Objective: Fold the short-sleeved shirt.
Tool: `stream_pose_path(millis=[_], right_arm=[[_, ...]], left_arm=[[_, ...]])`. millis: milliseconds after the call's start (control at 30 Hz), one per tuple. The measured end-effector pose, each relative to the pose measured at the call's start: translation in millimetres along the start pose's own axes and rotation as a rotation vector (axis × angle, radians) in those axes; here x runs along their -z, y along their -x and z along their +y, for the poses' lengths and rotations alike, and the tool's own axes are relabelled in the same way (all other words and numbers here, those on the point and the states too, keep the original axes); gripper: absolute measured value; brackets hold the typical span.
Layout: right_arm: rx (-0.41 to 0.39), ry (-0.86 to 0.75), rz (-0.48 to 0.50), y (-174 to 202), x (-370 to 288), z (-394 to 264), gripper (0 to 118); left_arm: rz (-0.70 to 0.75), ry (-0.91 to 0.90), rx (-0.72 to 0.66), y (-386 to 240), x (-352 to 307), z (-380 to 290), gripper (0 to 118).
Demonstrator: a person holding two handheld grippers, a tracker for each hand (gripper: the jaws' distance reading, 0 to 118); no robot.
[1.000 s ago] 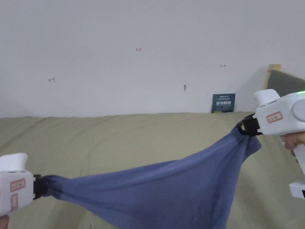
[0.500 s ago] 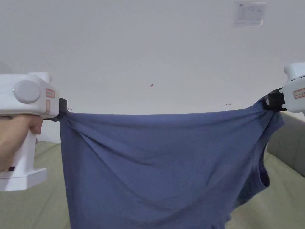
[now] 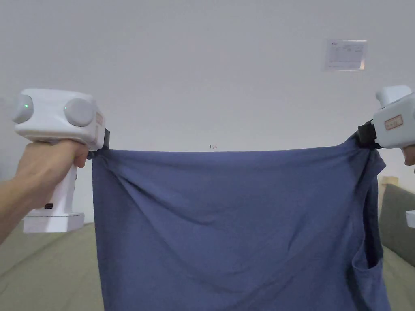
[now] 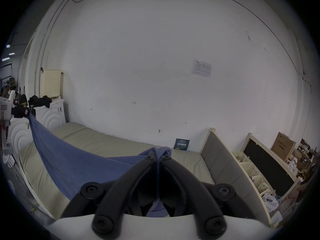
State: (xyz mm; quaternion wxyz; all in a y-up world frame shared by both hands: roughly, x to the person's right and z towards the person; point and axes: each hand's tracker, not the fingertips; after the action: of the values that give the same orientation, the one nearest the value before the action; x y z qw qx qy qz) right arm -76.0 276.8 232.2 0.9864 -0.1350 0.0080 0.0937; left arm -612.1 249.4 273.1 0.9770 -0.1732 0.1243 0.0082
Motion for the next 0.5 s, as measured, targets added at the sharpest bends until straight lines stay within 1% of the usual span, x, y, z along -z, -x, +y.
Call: stream_pose_path(millis=[100,267,500], right_arm=[[0.024,0.014,-0.013,-3,21,8,4],[0.010,0.037,-0.037,-4,67,17,4],[-0.009,0.034,-0.072,-5,141,30,4]], left_arm=[[0.013,0.010,-0.010,-12,21,9,3],[0.037,0.006,0.025,-36,67,29,3],[0.074,-0.010,0.029,-65,136,52,3]])
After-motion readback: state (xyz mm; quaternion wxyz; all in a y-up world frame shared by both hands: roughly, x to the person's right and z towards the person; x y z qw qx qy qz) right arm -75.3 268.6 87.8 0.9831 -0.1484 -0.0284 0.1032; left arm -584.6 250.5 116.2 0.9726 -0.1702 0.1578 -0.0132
